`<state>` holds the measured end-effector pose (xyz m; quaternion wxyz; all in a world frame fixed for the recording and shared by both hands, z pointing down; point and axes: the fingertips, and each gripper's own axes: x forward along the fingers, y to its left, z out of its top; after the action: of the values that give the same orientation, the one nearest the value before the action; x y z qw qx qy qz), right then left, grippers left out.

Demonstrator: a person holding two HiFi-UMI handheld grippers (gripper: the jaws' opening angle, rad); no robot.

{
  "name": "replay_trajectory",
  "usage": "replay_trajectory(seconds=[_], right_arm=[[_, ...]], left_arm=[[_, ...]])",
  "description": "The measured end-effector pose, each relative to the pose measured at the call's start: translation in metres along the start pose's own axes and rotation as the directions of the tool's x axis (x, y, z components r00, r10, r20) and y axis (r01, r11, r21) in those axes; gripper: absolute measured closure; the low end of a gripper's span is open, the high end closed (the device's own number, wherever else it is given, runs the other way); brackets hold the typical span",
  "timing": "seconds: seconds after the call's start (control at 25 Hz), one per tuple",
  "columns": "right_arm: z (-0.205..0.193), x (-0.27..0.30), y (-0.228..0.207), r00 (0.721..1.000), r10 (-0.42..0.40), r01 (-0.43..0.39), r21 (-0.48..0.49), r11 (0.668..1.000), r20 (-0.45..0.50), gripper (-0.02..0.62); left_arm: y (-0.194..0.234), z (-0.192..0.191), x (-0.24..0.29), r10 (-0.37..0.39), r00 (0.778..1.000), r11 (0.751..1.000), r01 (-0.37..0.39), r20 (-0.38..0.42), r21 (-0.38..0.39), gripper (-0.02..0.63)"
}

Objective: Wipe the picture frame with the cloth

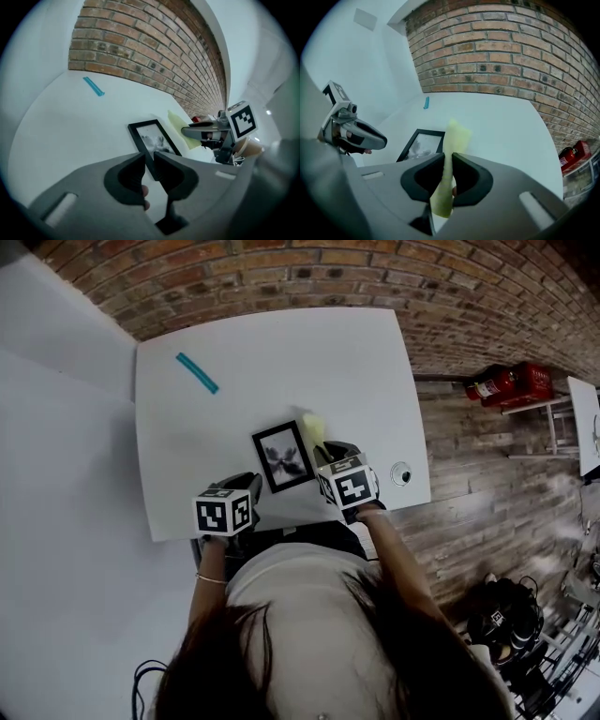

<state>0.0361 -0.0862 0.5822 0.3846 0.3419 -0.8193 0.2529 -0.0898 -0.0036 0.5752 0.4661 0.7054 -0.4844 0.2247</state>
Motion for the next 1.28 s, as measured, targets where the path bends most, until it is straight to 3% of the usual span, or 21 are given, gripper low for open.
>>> replay_trajectory(seconds=[0.32, 0.68, 1.28], right_arm=[[0.006, 0.005, 0.016, 1.000, -0.017, 0.017, 0.006, 1.000, -0.002, 0.546], [0.016, 0.017, 0.031, 1.000, 0.000, 0.000, -0.031, 1.000, -0.006, 0.546], [0.039, 0.045, 0.081, 0.992, 0.125, -0.125, -0.160, 0.979, -0.007, 0.546]], left_arm=[[0.001, -0.006, 0.025, -0.070, 0.992, 0.997, 0.072, -0.103, 0.016, 0.527], [0.009, -0.012, 0.045, -0.052, 0.978, 0.995, 0.067, -0.200, 0.071, 0.508], [0.013, -0.012, 0.050, -0.098, 0.963, 0.995, 0.102, -0.251, 0.003, 0.477]])
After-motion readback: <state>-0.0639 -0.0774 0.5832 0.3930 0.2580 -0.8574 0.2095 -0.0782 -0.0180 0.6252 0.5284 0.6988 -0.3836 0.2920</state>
